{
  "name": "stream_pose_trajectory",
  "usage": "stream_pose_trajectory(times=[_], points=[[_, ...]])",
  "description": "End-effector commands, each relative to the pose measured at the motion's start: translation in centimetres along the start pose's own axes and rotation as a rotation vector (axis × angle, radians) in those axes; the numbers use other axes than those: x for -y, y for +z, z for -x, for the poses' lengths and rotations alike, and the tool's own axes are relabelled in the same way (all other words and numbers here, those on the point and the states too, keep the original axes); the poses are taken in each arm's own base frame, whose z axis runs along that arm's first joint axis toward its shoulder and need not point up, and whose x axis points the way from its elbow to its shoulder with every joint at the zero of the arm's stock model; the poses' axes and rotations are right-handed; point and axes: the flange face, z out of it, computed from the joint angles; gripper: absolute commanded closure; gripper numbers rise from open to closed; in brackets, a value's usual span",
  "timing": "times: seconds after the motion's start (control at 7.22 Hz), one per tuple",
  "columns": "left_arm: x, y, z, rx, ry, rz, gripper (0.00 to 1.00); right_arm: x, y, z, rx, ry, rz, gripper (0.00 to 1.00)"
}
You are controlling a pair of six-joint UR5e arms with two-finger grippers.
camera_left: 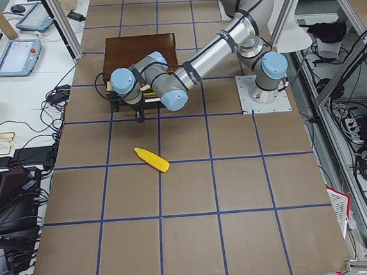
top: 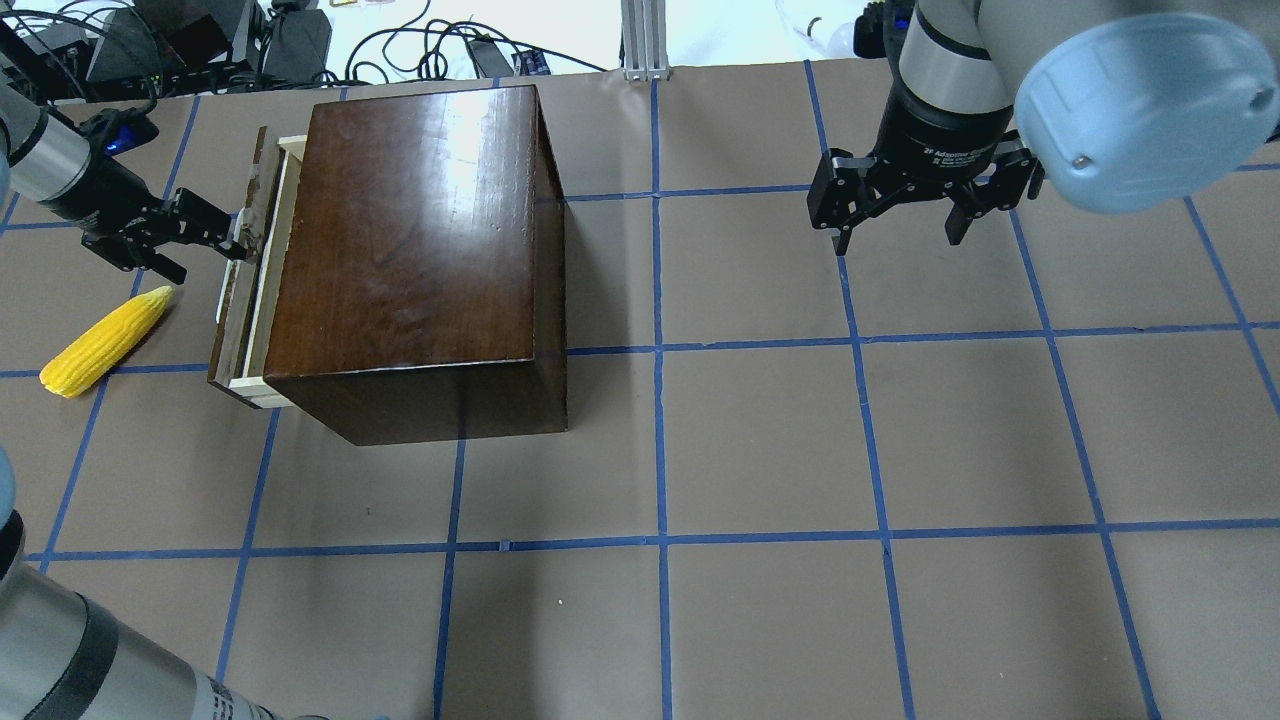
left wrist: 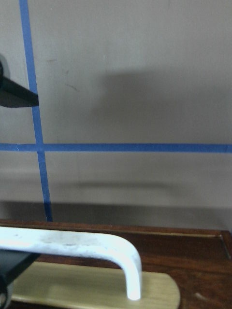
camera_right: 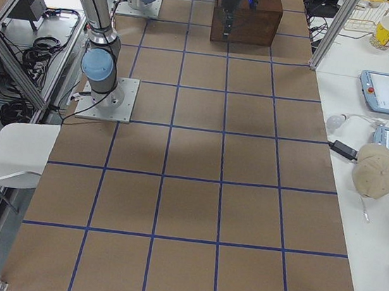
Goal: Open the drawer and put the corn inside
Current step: 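Pull the drawer outward from the cabinet with the left gripper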
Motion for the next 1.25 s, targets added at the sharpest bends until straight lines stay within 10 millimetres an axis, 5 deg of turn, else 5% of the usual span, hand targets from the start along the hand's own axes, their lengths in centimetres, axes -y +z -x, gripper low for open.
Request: stream_pose_trajectory(times=[0.0, 0.69, 1.11], points=[[-0.1, 0.1, 0.4, 0.018, -0.001, 0.011, 0.00, 0.0, 0.0, 0.0, 0.000, 0.000, 0.000, 0.00], [-0.9, -1.6, 3.6, 0.021, -0.050, -0.017, 0.00, 0.0, 0.0, 0.0, 0.000, 0.000, 0.000, 0.00], [-1.0, -2.5, 3.6, 0.029, -0.049, -0.030, 0.00, 0.0, 0.0, 0.0, 0.000, 0.000, 0.000, 0.00]])
